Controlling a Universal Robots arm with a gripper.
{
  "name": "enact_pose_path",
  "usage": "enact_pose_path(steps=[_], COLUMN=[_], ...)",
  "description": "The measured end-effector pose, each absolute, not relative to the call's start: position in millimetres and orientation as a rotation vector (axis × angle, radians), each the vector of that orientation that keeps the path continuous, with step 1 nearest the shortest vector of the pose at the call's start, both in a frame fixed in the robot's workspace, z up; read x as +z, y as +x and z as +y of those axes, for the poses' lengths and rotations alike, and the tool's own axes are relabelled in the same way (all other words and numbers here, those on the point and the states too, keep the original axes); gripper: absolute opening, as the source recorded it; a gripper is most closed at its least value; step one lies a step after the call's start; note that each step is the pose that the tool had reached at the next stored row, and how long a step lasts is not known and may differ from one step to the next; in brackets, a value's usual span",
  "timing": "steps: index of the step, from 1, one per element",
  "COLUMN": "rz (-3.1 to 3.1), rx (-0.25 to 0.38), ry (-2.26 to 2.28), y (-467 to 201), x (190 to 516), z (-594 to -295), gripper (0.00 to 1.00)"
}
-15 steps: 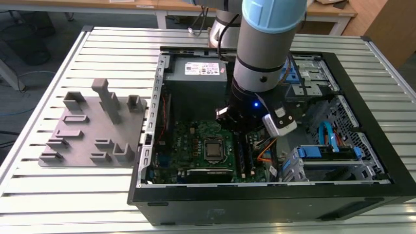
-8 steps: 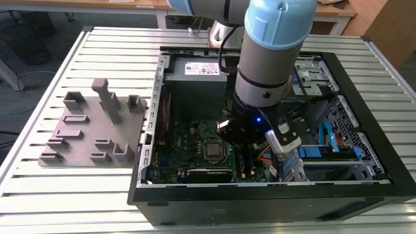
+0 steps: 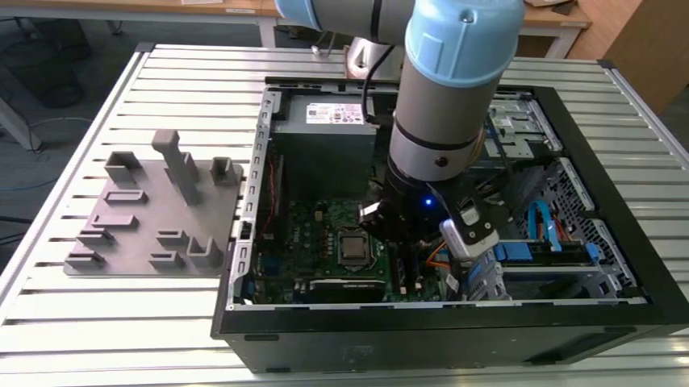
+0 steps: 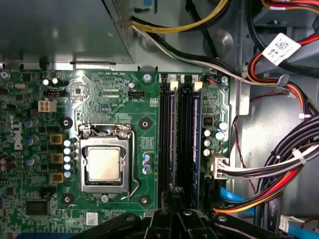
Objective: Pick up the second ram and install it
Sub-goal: 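Press down the second ram until it locks into place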
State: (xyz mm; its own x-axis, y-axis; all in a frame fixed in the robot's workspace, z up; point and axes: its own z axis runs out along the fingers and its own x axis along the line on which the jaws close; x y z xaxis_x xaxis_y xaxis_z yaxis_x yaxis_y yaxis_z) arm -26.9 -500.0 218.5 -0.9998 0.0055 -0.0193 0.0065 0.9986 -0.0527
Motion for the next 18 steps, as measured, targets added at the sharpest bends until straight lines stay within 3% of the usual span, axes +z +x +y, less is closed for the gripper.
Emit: enact_pose_path(steps=[11,18], rz=[3.122,3.122], rx=[-0.079,-0.080], ry=[0.009,0.009], y=[-26.8,-26.8], x=[225.7,226.2], z=[-497.9,-473.3], gripper=[0.10,0.10])
